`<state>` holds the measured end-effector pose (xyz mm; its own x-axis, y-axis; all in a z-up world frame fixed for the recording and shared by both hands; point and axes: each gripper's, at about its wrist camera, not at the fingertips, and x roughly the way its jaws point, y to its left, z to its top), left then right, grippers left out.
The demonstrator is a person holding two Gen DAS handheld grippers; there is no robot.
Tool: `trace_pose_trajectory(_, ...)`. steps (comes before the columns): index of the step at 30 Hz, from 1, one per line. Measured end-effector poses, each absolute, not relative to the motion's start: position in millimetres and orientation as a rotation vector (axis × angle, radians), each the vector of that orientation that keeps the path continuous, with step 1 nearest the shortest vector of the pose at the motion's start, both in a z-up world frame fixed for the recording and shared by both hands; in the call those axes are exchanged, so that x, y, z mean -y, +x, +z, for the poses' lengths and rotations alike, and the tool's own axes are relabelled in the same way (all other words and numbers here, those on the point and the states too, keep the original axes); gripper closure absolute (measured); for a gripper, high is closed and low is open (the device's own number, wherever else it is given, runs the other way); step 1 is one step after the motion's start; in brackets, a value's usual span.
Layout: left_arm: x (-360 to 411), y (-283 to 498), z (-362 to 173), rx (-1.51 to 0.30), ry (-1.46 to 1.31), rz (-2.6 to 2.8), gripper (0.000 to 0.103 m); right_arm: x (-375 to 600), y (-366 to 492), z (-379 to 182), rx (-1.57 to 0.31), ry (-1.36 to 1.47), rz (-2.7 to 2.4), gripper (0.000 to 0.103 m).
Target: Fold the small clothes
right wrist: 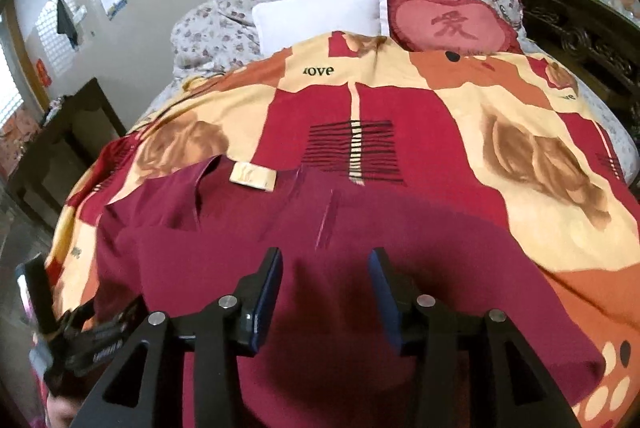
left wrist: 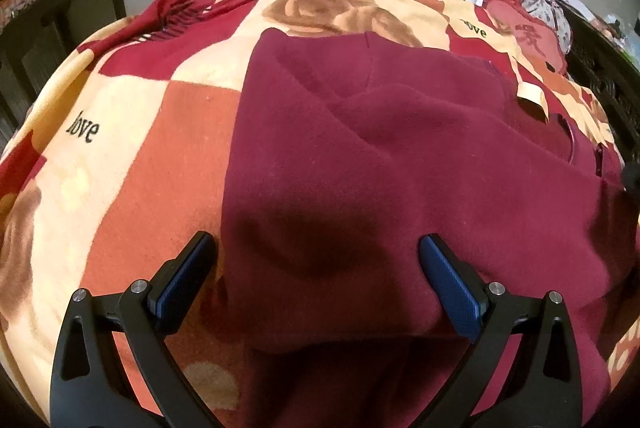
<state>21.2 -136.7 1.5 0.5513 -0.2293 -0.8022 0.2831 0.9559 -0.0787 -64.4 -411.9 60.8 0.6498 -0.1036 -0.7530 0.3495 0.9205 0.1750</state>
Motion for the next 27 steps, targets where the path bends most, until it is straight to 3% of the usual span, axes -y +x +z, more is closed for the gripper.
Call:
trace_pose_trajectory(9,135,23,-1,-0.944,0.044,-0.312,0.001,426,-33,43,-0.869,0.264,-0.324,0.060)
trace_pose_trajectory(14,135,22,-2,-0.944,0.045,-0.311,0.001,444,-50,45,-0.818,0.331,-0.292,0.090)
trace_pose_trajectory(20,134,26,0,-0.970,0.053,-0.325,0.001,468,-105,76,-0.673,0.483,-0.186,0.093)
trace_pose_trajectory(27,136,23,19,-0.953,0.158,-0.328,0.001,516,-209,158,-0.473,0.485,-0.267,0.093)
